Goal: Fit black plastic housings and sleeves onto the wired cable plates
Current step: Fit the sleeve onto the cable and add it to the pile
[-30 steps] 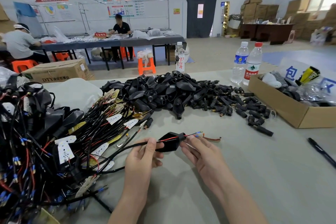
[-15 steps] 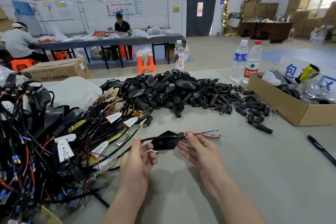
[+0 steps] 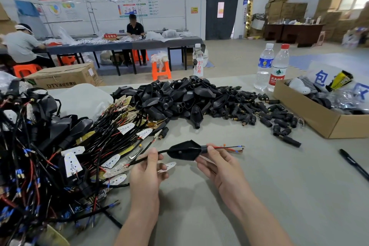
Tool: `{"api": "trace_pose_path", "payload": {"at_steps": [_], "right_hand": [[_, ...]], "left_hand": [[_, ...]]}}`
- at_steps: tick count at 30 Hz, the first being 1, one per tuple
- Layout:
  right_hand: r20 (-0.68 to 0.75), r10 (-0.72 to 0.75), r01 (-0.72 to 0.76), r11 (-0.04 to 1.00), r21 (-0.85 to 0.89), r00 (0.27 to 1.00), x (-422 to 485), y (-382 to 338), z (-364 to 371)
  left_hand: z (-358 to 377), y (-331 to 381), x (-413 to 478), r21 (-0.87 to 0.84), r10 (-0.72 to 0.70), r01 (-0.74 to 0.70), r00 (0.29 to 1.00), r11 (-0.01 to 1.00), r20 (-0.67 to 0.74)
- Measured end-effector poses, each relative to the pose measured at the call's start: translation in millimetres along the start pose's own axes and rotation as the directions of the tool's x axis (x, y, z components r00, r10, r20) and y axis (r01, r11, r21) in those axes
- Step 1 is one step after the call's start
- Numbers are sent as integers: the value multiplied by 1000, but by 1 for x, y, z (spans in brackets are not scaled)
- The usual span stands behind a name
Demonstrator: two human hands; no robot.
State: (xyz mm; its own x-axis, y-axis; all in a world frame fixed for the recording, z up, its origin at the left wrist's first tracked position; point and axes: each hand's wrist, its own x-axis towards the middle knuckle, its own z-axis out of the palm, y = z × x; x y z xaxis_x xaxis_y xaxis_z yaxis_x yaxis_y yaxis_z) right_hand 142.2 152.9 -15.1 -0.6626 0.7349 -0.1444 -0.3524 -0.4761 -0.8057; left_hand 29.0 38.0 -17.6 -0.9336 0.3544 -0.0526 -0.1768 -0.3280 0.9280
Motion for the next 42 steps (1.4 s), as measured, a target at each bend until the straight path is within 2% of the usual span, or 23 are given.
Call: {"api": "trace_pose_path", "payload": {"at_steps": [4, 8, 20, 27, 32, 38, 40, 42], "right_hand": [[0, -1, 1, 1000, -7, 1000, 0, -1, -2], [-3, -12, 12, 998, -54, 1000, -1, -2, -3], [-53, -62, 55, 990, -130, 997, 3, -4, -9], [-45, -18, 14, 998, -69, 999, 4, -6, -8], [-37, -25, 22, 997, -69, 999, 2, -6, -7], [-28, -7, 6, 1000, -30, 1000, 0, -8, -7], [-12, 11, -11, 1000, 6, 1000, 0, -10, -7], [11, 30, -30, 999, 22, 999, 0, -11, -7]], "left_hand": [[-4, -5, -1, 227, 154, -144, 988, 963, -24], [-6, -7, -1, 343, 241, -218, 970, 913, -24], [-5, -9, -5, 427, 296, -287, 954, 857, 48], [-5, -9, -7, 419, 293, -289, 955, 861, 57], [-8, -7, -11, 537, 350, -313, 936, 783, 35], [-9, -8, -14, 609, 426, -391, 900, 690, 94], [-7, -8, -13, 607, 433, -403, 895, 685, 105], [-6, -9, -12, 581, 403, -373, 911, 723, 84]]}}
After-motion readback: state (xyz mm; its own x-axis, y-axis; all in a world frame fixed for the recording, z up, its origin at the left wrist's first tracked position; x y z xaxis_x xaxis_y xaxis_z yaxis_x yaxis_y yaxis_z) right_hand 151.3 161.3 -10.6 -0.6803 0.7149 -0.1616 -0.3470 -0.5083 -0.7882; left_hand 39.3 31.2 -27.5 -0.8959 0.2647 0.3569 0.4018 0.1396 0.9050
